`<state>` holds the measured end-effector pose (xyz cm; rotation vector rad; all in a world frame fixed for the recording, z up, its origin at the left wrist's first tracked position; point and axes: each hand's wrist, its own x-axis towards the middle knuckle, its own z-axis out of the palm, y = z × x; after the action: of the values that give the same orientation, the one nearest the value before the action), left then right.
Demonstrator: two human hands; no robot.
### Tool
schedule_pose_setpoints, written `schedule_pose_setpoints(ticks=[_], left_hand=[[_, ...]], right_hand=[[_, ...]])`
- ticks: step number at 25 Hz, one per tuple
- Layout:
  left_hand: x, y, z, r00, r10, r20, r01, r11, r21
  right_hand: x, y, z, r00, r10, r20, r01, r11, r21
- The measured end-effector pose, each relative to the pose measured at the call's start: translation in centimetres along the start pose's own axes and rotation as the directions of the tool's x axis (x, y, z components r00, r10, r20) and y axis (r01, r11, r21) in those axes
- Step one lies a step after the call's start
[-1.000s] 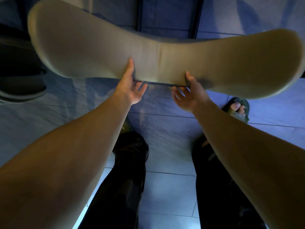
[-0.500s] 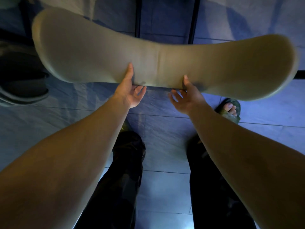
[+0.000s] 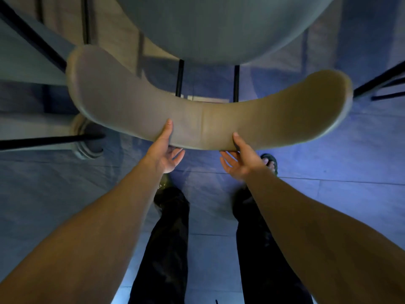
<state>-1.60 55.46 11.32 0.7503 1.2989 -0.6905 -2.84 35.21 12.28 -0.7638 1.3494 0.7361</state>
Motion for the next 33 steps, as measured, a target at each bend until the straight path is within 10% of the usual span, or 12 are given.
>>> schedule_pose_setpoints(ticks=[9,18,33], left_hand=[[-17.3,3.8,6.4,0.96,0.271,-0.069,-0.252,0.945,0.209],[-30.3,6.7,13.1,0.988,0.127,-0.085,-0.124,0.991,0.038],[-36.6,14.8,18.6,0.967,0.219,-0.13,-0.17,0.936,0.31]], right_hand=[[-16.2,-6.2,1.3,0.989,-0.146,0.03,0.149,0.956,-0.252],[-30.3,-12.1,3.2,0.981,-0.186,-0.061,0.166,0.956,-0.24],[-38.3,-18.3,8.2,0.972,-0.224,-0.065,0.164,0.854,-0.493]])
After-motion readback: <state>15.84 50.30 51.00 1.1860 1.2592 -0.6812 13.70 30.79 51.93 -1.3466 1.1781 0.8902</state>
